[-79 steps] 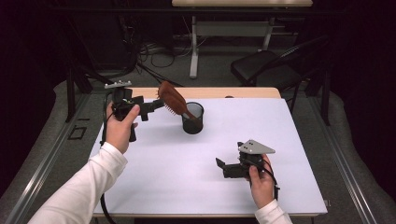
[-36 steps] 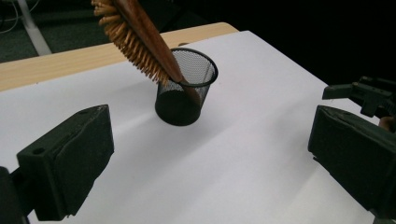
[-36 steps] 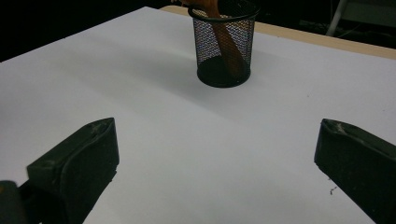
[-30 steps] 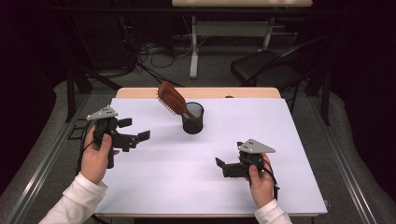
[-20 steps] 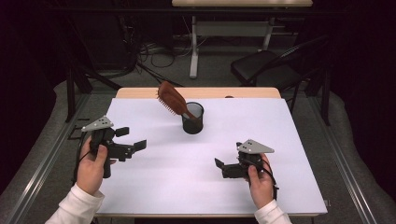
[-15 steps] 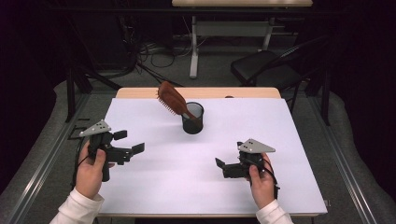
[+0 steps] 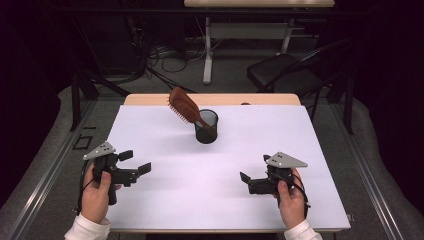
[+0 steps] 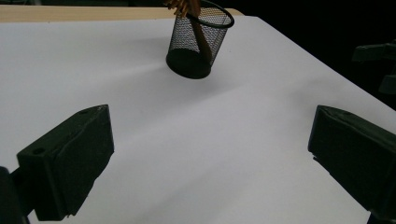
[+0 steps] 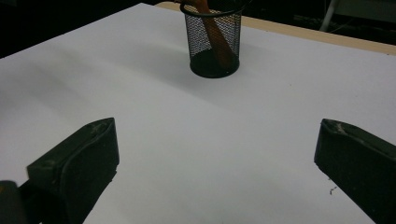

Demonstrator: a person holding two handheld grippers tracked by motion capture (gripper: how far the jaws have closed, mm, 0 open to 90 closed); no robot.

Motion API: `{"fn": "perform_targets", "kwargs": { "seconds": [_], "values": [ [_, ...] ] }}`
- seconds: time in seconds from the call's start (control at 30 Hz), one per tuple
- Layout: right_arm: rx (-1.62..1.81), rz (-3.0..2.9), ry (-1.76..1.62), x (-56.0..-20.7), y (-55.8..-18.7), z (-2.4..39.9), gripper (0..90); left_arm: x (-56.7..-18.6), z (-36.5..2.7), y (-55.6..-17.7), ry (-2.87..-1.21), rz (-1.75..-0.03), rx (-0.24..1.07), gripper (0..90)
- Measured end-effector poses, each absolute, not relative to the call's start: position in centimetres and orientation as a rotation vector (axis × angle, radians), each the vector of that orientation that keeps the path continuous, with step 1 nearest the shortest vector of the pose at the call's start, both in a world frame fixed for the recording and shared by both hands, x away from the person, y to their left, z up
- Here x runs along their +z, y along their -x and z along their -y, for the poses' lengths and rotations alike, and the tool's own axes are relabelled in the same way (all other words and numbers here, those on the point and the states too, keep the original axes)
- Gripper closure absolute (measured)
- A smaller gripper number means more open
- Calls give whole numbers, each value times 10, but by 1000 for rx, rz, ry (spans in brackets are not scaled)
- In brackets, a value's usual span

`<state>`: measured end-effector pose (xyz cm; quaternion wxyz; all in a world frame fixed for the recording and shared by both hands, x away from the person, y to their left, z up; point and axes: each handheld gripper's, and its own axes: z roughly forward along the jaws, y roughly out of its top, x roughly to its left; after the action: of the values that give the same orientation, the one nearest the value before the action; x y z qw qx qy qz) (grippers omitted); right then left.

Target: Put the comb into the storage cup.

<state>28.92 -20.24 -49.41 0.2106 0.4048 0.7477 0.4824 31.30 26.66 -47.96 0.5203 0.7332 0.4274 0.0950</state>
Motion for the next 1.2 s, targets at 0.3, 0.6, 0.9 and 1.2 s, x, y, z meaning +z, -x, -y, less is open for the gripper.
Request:
{"fn": "perform_targets", "kwargs": {
  "seconds": [0.3, 0.6, 0.9, 1.2],
  "values": [
    [1321, -2060, -1144, -497, -277, 219, 0, -495, -268, -307, -1750, -1040, 242, 5],
    [1304, -2035, -1183, -503, -269, 236, 0, -507, -270, -304, -1742, -1047, 258, 5],
    [1316, -1985, -1239, -507, -266, 251, 0, -515, -270, -304, -1738, -1033, 276, 5],
    [1304, -1962, -1271, -514, -267, 260, 0, -523, -272, -305, -1730, -1030, 288, 5]
  ]
}}
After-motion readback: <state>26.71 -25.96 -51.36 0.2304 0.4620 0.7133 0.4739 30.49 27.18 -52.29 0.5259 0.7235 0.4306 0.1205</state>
